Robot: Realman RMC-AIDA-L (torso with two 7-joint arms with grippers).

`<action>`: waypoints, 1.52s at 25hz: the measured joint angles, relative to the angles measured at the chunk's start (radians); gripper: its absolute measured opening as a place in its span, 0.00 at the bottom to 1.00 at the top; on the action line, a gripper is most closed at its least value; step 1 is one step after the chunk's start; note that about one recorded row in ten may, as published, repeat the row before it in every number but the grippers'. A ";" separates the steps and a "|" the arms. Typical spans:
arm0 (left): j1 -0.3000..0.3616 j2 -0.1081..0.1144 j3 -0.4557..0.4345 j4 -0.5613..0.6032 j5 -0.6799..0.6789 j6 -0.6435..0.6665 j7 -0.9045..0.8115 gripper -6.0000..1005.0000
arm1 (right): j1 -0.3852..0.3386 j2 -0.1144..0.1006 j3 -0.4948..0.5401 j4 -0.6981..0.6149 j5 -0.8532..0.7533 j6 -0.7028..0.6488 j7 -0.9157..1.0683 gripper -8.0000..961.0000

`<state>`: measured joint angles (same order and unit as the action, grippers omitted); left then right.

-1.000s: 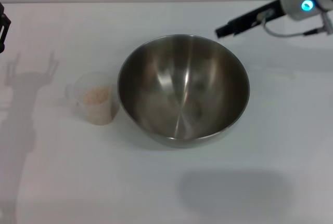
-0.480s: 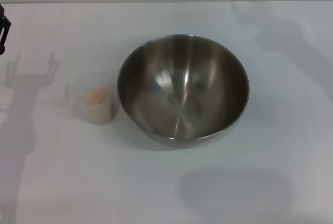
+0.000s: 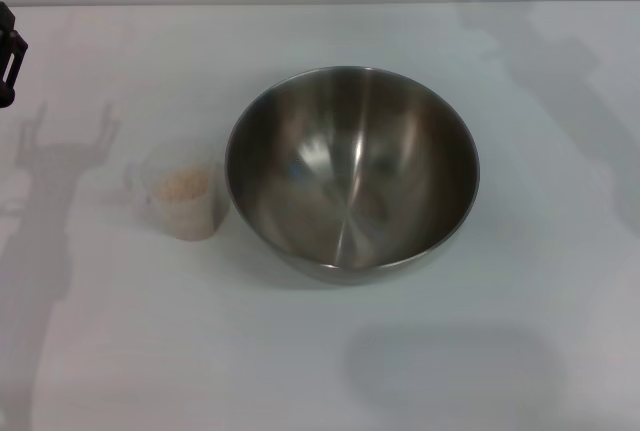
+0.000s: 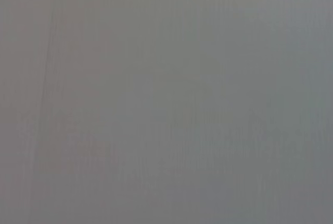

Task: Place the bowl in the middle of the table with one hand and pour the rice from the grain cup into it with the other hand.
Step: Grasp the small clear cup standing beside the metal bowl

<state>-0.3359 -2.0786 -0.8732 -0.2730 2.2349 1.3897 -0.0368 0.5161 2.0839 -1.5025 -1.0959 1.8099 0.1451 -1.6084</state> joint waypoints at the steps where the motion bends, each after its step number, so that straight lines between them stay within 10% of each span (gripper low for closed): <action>1: 0.000 0.000 0.000 0.000 0.000 0.000 0.000 0.83 | -0.001 0.000 -0.004 -0.012 0.001 -0.011 0.002 0.35; 11: -0.008 0.002 0.001 0.000 0.000 0.001 0.005 0.83 | -0.009 -0.001 -0.106 -0.027 -0.208 -0.130 0.103 0.35; 19: -0.015 0.003 0.006 0.000 0.000 0.002 0.009 0.83 | -0.036 0.001 -0.340 -0.011 -0.322 -0.669 0.154 0.35; 26: -0.009 0.002 0.014 0.000 0.000 0.002 0.009 0.83 | -0.081 0.002 -0.508 0.169 -0.709 -1.148 0.763 0.35; 30: 0.016 0.000 0.049 -0.003 0.001 0.016 0.012 0.83 | -0.074 -0.001 -0.515 0.486 -0.940 -1.437 1.412 0.35; 38: 0.179 0.000 0.138 -0.168 -0.007 0.004 0.242 0.83 | -0.017 -0.015 -0.487 0.818 -1.013 -1.567 1.931 0.35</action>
<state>-0.1573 -2.0786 -0.7350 -0.4408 2.2278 1.3933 0.2051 0.4991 2.0688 -1.9895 -0.2783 0.7966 -1.4223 0.3228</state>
